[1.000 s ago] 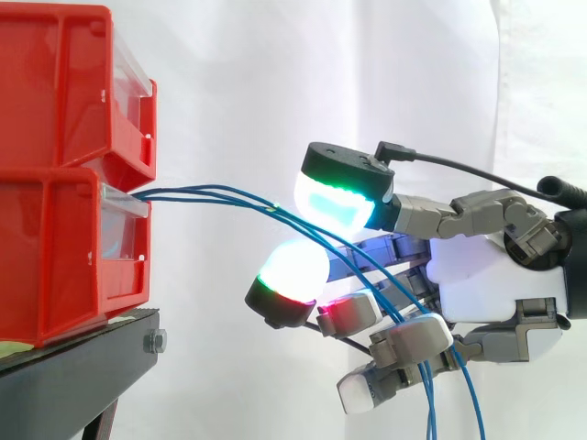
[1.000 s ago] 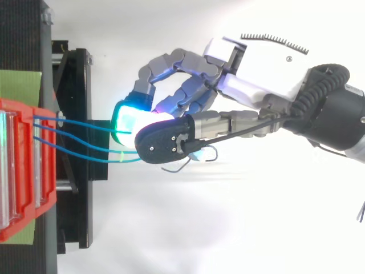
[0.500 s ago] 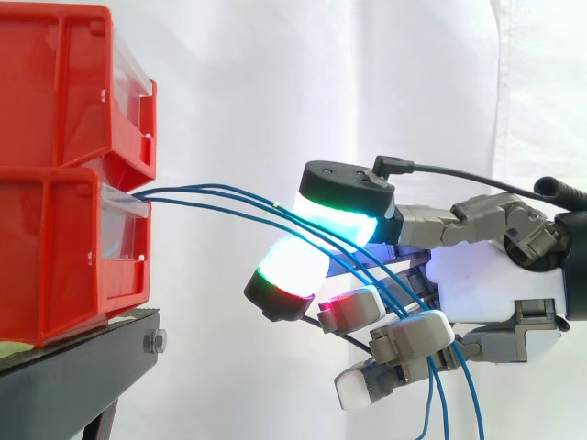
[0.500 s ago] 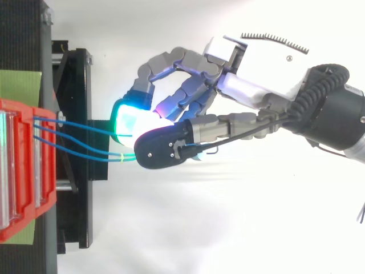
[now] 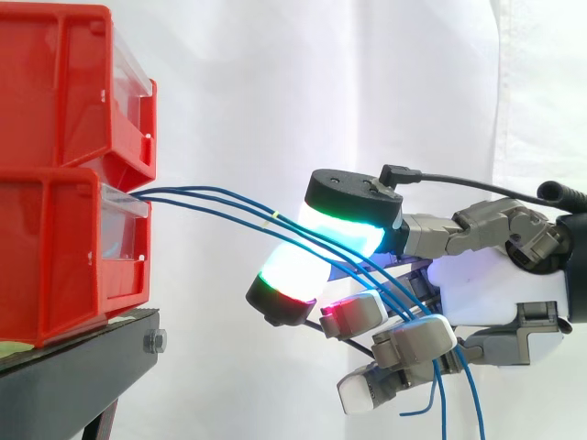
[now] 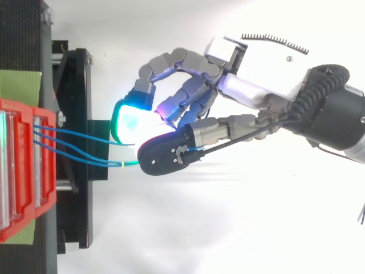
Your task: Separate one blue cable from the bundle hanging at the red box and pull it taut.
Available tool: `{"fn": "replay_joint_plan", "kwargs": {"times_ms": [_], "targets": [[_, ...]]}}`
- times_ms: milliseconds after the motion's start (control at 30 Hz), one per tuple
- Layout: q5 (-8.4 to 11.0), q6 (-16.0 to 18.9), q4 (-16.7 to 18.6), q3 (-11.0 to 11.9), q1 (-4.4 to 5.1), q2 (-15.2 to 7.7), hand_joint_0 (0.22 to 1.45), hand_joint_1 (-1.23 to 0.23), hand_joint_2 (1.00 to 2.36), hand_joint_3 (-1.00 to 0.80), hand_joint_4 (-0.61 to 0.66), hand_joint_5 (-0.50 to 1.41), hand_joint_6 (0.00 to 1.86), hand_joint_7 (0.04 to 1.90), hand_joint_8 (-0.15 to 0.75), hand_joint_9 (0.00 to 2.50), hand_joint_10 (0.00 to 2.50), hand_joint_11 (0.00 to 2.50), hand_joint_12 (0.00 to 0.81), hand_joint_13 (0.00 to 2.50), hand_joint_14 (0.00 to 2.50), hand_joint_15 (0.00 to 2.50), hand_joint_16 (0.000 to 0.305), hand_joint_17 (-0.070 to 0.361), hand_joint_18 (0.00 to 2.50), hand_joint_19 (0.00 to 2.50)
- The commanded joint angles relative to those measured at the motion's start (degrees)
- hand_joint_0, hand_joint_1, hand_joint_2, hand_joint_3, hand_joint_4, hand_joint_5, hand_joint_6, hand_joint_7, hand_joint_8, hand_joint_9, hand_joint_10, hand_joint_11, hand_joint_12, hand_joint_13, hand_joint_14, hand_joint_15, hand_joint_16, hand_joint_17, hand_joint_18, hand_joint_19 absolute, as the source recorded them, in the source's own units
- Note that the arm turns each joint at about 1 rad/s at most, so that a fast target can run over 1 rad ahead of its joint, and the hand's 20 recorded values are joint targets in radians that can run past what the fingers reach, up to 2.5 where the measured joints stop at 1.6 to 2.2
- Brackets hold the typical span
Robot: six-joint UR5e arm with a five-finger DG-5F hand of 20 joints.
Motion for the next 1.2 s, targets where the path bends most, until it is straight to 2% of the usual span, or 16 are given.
{"fn": "replay_joint_plan", "kwargs": {"times_ms": [0,133,300,433,600,667,833,933,1000,1033,1167], "targets": [[0.04,0.0,0.0,0.0,0.11,0.0,0.60,-0.70,1.00,-0.50,0.04,-0.25,0.93,0.87,0.225,1.08,0.00,1.58,0.291,1.36,0.02,1.28,0.052,0.117,0.72,0.61],[0.12,0.0,0.0,-0.1,0.20,0.0,0.51,-0.63,1.00,-0.50,0.08,-0.25,0.93,0.84,0.253,1.05,0.06,1.54,0.325,1.36,0.02,1.25,0.058,0.130,0.71,0.61],[0.12,0.1,0.1,-0.1,0.20,0.0,0.50,-0.66,1.00,-0.50,0.08,-0.25,0.93,0.83,0.246,1.05,0.07,1.53,0.326,1.36,0.02,1.23,0.059,0.132,0.71,0.61],[0.12,0.1,0.0,0.0,0.29,0.0,0.57,-0.74,1.00,-0.50,0.05,-0.24,0.92,0.85,0.224,1.08,0.00,1.59,0.300,1.35,0.02,1.25,0.054,0.121,0.69,0.61],[0.12,0.0,0.2,-0.1,0.29,0.0,0.70,-0.77,1.00,-0.50,-0.01,-0.24,0.92,0.89,0.213,1.09,0.00,1.59,0.290,1.34,0.02,1.25,0.052,0.117,0.70,0.59],[0.12,0.0,0.1,0.0,0.29,0.0,0.72,-0.78,1.00,-0.50,-0.02,-0.24,0.92,0.94,0.211,1.09,0.00,1.58,0.288,1.33,0.02,1.23,0.052,0.117,0.70,0.59],[0.12,0.0,0.1,0.0,0.38,0.0,0.76,-0.83,1.00,-0.50,-0.07,-0.24,0.92,0.89,0.190,1.05,0.00,1.58,0.301,1.28,0.02,1.21,0.051,0.114,0.69,0.56],[0.12,0.1,0.0,0.0,0.38,0.0,0.73,-0.90,1.00,-0.50,-0.23,-0.22,0.90,0.92,0.137,1.01,0.01,1.50,0.313,1.06,0.03,1.08,0.047,0.106,0.62,0.51],[0.12,0.1,-0.1,0.0,0.38,0.0,0.72,-0.92,1.00,-0.50,-0.27,-0.22,0.89,0.93,0.125,0.98,0.01,1.45,0.324,0.95,0.03,0.97,0.047,0.105,0.59,0.50],[0.12,0.2,-0.2,0.0,0.38,0.0,0.69,-0.94,1.00,-0.50,-0.28,-0.22,0.89,0.92,0.129,0.94,0.01,1.38,0.332,0.77,0.03,0.80,0.046,0.103,0.54,0.46],[0.12,0.7,-1.3,0.0,0.20,0.0,0.65,-0.97,1.00,-0.50,-0.29,-0.21,0.87,0.94,0.134,0.86,0.02,1.26,0.329,0.60,0.02,0.59,0.045,0.102,0.45,0.42]]}}
